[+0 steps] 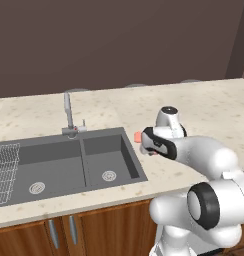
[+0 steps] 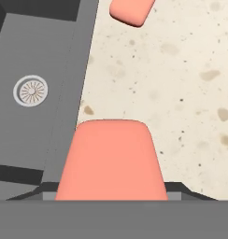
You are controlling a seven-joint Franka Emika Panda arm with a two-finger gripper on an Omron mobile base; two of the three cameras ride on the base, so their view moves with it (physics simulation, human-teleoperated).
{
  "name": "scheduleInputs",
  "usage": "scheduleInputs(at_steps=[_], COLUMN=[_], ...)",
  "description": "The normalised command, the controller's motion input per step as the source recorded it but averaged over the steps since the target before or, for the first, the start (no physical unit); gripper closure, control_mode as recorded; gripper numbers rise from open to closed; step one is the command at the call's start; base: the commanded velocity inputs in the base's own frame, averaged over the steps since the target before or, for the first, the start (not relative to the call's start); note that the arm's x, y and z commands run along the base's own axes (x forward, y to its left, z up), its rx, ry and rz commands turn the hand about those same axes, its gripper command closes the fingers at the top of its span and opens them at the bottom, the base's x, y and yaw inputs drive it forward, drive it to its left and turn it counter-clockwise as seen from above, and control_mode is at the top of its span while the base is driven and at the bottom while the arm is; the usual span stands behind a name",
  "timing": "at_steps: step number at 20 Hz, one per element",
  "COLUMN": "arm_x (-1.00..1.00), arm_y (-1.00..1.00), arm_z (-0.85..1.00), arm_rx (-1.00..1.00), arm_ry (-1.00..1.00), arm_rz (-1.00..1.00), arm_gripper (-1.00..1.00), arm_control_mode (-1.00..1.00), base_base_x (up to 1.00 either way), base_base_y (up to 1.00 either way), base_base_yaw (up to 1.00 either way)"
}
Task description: Locate and retrieve the bar soap and bar soap from the cabinet. Place them next to the sink.
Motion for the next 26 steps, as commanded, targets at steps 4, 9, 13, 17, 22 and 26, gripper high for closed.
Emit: scheduleInputs(at_steps=[4,9,13,17,22,26], arm_x=[0.34,0.27,0.15,0.12,0.1,0.07], arm_y=[0.0,0.0,0.0,-0.03,-0.01,0.01], arm_z=[-0.33,-0.34,-0.31,-0.39,-0.32,-0.02], arm_rx=[-0.03,-0.03,0.0,0.0,0.0,0.0], arm_ry=[-0.03,-0.08,-0.14,-0.08,-0.05,0.0], arm_rz=[0.0,0.0,0.0,0.0,0.0,0.0], arm_gripper=[1.0,1.0,1.0,1.0,1.0,1.0], arm_control_mode=[-1.0,-1.0,-1.0,-1.0,-1.0,-1.0], base_base_x=[0.0,0.0,0.0,0.0,0.0,0.0], base_base_y=[0.0,0.0,0.0,0.0,0.0,0.0], base_base_yaw=[0.0,0.0,0.0,0.0,0.0,0.0])
